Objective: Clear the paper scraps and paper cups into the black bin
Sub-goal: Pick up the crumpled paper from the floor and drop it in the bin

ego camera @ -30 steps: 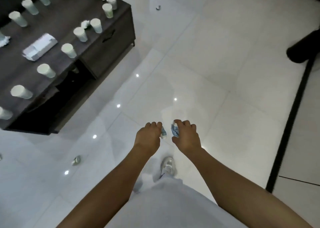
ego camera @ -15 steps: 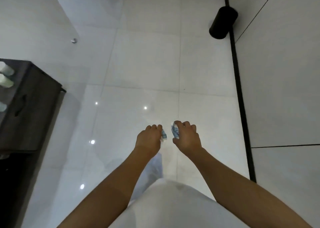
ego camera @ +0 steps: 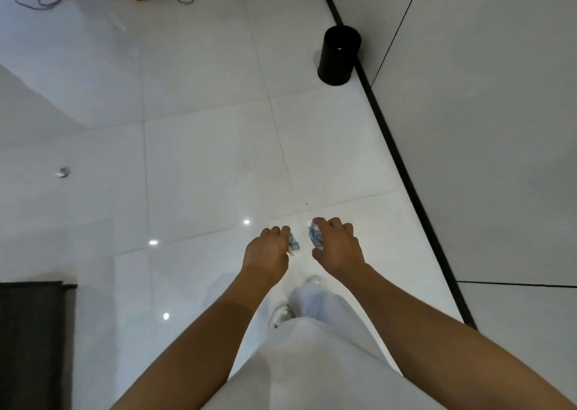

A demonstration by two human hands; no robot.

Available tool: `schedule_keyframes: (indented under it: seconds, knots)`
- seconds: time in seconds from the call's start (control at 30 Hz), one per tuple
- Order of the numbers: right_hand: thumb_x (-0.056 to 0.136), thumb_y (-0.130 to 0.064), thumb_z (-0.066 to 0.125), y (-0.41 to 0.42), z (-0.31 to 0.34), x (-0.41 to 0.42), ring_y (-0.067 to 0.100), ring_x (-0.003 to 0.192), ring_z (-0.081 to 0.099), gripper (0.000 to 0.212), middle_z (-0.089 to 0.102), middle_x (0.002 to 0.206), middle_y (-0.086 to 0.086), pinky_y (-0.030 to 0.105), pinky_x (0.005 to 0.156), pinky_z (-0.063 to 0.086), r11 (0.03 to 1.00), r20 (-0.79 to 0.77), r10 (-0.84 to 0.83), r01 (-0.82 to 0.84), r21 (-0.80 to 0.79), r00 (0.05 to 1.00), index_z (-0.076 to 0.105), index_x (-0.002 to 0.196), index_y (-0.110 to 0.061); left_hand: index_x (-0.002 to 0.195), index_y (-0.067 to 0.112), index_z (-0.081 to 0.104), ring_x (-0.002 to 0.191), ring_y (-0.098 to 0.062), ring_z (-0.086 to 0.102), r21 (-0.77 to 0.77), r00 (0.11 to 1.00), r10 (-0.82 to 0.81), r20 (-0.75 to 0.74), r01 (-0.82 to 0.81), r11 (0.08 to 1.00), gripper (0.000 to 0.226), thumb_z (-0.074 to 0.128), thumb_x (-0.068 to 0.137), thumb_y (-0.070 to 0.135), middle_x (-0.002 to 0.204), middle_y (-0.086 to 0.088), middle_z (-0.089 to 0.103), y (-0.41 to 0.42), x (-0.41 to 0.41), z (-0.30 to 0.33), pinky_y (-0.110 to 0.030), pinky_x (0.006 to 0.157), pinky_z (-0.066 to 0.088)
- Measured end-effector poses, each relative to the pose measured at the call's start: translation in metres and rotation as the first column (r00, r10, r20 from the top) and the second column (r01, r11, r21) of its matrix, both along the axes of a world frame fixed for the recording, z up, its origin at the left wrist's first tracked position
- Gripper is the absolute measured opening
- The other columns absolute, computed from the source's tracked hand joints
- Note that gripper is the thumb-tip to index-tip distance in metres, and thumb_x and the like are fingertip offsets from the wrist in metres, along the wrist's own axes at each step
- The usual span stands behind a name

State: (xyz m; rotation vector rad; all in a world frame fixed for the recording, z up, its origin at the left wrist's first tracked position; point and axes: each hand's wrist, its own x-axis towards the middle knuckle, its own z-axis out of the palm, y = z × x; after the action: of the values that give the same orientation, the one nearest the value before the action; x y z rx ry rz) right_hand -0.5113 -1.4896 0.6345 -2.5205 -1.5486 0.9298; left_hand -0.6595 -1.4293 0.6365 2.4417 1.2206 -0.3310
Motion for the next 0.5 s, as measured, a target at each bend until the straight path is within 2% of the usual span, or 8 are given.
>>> schedule_keyframes:
  seconds: [0.2,0.37,0.5]
  knots:
    - [0.085,-0.022,0.061,0.087,-0.02,0.09,0.028,0.116,0.04,0.056,0.044,0.128,0.005,0.036,0.089,0.043,0.997,-0.011,-0.048,0.047,-0.058,0.999,0.039,0.136,-0.026,0.124,0.017,0.044,0.102,-0.02,0.053,0.001,0.999,-0.034,-0.006,0.034,0.999,0.037,0.052,0.088,0.012,0.114,-0.002,0.056,0.109,0.086,-0.008,-0.028,0.071,0.045]
    - [0.084,-0.02,0.062,0.18,-0.023,0.179,0.028,0.113,0.04,0.054,0.045,0.125,0.005,0.035,0.086,0.041,0.996,-0.035,-0.082,0.081,-0.03,0.996,0.041,0.133,-0.026,0.125,0.017,0.043,0.108,-0.021,0.052,-0.029,0.999,0.003,-0.045,-0.005,1.0,0.036,0.051,0.09,0.015,0.118,-0.003,0.055,0.203,0.172,-0.009,-0.03,0.078,0.045]
    - [0.084,-0.018,0.061,0.243,-0.011,0.243,0.028,0.114,0.039,0.056,0.044,0.126,0.005,0.035,0.086,0.041,0.995,-0.04,-0.1,0.099,-0.017,0.994,0.04,0.135,-0.027,0.125,0.017,0.043,0.109,-0.021,0.051,-0.028,1.0,0.001,-0.024,-0.002,1.0,0.034,0.049,0.091,0.015,0.118,-0.002,0.055,0.265,0.236,0.002,-0.029,0.073,0.041]
